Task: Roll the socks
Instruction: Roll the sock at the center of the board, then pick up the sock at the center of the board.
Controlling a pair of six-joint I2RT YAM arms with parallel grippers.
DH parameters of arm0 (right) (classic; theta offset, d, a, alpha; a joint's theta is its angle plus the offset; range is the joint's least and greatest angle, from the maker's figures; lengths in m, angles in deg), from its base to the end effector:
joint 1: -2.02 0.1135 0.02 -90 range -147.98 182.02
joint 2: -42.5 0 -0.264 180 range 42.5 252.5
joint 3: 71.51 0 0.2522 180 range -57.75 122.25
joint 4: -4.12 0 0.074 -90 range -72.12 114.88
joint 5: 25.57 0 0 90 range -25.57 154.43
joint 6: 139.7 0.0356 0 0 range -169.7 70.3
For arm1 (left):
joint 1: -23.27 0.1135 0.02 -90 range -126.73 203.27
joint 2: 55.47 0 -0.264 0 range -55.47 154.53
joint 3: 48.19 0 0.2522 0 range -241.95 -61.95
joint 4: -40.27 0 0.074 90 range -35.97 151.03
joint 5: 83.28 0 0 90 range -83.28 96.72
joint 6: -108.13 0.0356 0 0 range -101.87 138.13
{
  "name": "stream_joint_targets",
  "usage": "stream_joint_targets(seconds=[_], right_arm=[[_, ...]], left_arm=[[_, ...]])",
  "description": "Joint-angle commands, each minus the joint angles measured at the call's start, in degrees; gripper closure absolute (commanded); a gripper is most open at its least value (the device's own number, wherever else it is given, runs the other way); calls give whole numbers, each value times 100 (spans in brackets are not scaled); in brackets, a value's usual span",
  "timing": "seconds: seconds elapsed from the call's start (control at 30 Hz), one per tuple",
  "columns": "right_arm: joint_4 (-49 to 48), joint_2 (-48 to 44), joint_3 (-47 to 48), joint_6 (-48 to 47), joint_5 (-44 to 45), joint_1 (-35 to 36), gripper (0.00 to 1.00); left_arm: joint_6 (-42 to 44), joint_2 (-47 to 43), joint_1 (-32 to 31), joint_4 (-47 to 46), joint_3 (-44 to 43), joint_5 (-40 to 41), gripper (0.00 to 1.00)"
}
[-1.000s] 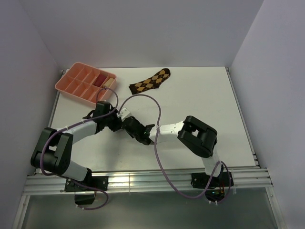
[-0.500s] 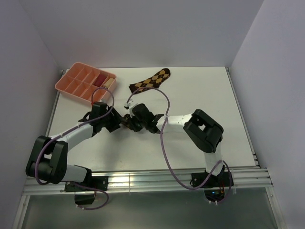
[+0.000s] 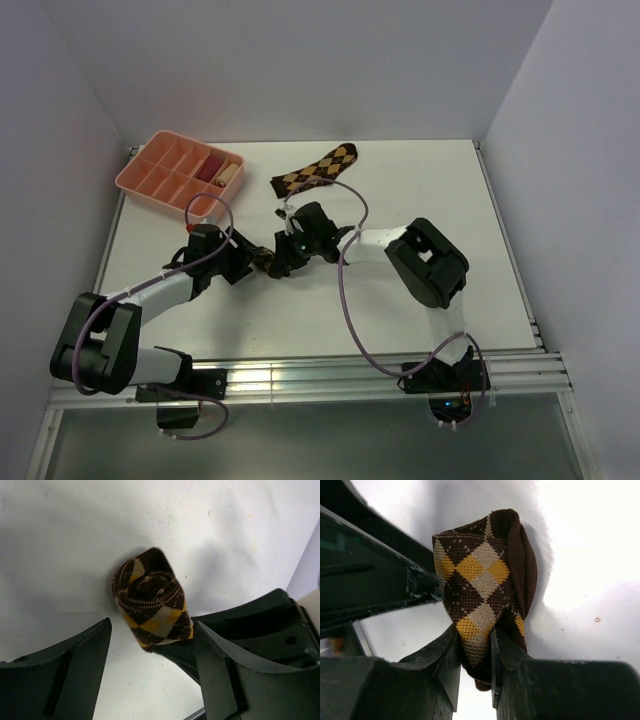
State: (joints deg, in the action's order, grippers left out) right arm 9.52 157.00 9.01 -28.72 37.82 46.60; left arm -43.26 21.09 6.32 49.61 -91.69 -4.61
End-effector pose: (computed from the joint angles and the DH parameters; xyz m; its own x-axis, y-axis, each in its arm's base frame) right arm 0.2883 0.3064 0.1456 -0.7349 -0.2748 -0.6200 -0.6544 0.5272 0.5421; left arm 0.2375 -0.0797 0.1593 -0.6816 -0.6921 -0.2373 -0.3629 0.6014 -0.7117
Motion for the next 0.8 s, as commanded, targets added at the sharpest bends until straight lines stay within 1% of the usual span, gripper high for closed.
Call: stream_joint_targets(seconds=[0.0,0.07,0.2,0.43,0.53,0.57,0.77], right_arm=[[362,336,-5,627,-906,-89,100],[274,450,-5,872,-1213,-186,100],[168,635,30,1119,-1478,-248,100],[-210,995,-75,1813,-1944,-441,100],[-517,1162,-180,2156,-2180,-546,100],[-779,1232,-216,2383,-2243,-573,100],[-1264,1478,-339,2964,-2506,-740,100]], left_arm=[[-102,-89,8,-550,135,35,28],[-163,8,8,-725,178,8,27],[-234,324,8,-999,302,0,27],[-172,404,-1,-859,310,8,28],[-137,352,-10,-797,389,17,28],[-128,351,-10,-779,433,-9,28],[12,290,-36,-674,513,-62,28]])
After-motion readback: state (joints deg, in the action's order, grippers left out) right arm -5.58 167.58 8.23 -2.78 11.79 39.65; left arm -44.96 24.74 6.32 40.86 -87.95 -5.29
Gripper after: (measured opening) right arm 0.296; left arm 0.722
